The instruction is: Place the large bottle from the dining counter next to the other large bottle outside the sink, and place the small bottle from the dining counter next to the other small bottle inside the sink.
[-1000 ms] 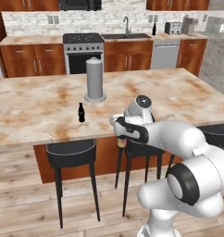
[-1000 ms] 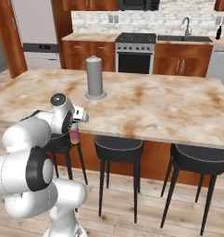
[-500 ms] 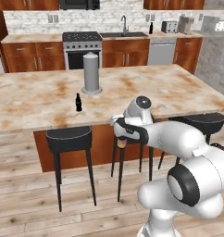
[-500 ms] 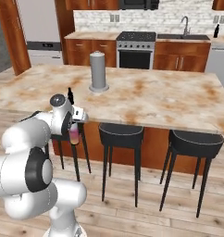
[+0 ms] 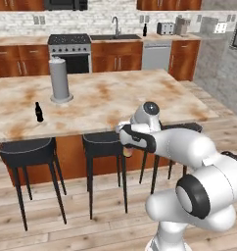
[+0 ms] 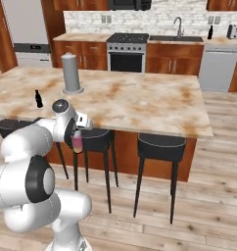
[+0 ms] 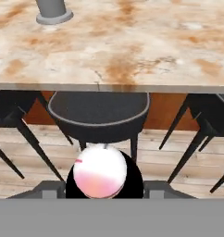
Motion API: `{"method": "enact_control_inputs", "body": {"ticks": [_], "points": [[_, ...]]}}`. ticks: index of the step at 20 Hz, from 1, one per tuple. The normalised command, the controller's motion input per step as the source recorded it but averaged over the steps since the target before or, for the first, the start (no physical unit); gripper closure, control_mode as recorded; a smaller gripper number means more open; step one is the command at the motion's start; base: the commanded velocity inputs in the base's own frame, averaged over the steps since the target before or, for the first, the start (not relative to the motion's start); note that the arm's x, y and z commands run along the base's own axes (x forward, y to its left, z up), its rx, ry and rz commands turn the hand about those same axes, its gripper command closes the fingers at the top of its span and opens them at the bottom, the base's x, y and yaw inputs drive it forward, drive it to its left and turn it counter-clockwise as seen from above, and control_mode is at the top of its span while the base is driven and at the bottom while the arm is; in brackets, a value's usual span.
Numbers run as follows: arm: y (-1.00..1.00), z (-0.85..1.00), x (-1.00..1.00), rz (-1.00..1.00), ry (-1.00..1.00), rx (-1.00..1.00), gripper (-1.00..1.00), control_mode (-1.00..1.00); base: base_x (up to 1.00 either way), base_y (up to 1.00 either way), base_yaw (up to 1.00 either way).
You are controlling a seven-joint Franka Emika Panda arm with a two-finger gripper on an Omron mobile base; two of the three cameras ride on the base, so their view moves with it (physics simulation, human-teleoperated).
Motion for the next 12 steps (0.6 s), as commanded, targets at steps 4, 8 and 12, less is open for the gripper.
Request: {"method": "enact_control_inputs", "body": {"ticks": [4, 8, 12], "points": [[0.00, 0.00, 0.00, 0.00, 0.00, 0.00, 1.00, 1.00, 0.00, -1.00, -0.02], [0.00, 0.00, 0.00, 0.00, 0.00, 0.00, 1.00, 1.00, 0.00, -1.00, -0.03], [0.00, 0.00, 0.00, 0.00, 0.00, 0.00, 1.00, 1.00, 0.00, -0.98, -0.03]]}}
